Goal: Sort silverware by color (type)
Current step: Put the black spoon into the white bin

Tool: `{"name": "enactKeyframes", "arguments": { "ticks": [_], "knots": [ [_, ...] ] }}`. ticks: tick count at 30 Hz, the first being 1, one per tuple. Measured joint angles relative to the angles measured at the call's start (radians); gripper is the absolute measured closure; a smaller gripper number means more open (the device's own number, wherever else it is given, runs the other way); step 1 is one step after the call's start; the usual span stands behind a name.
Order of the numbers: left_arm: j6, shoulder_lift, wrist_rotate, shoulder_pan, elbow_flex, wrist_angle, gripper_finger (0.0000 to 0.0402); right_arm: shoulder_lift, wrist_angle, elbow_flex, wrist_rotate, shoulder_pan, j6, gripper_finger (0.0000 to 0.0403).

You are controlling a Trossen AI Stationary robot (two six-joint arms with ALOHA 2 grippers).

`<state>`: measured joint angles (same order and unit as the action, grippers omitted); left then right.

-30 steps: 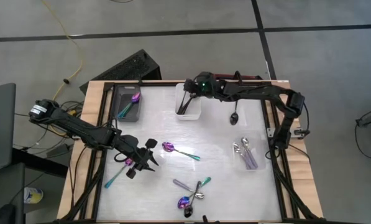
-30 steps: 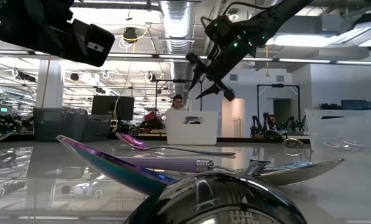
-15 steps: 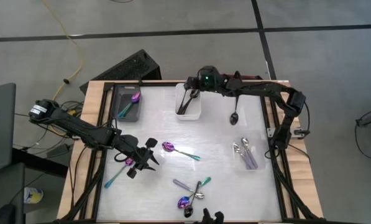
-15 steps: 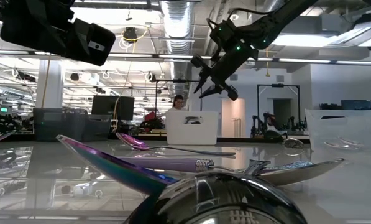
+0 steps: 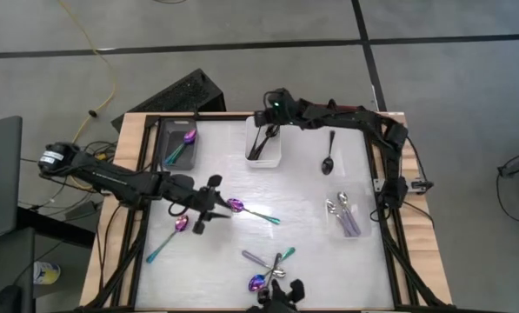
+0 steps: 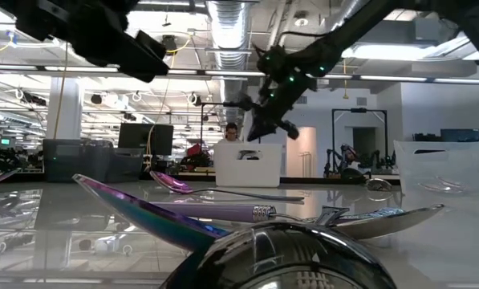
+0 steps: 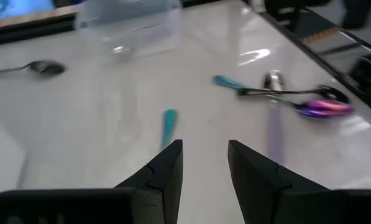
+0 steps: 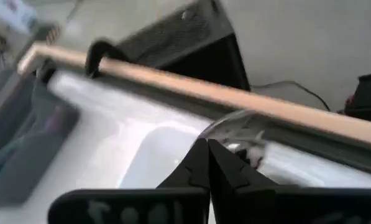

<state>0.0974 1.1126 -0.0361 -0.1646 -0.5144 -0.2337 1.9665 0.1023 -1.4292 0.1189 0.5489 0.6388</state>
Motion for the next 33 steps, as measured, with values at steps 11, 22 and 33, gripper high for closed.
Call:
{"name": "enactKeyframes", "arguments": {
  "ticks": [11, 22, 33],
  "knots": [
    [-0.018, 0.000, -0.038, 0.072, 0.000, 0.004, 0.0288, 0.098, 0.252, -0.278, 0.063, 0.000, -0.154, 0.0386],
    [-0.031, 0.000, -0.064, 0.075, 0.000, 0.023, 0.0288, 0.119, 0.322, -0.272, 0.037, 0.036, -0.205, 0.0386],
    [-0.012, 0.000, -0.064, 0.075, 0.000, 0.033, 0.0288, 0.118, 0.344, -0.273, 0.004, 0.035, -0.279, 0.0385]
  ]
}}
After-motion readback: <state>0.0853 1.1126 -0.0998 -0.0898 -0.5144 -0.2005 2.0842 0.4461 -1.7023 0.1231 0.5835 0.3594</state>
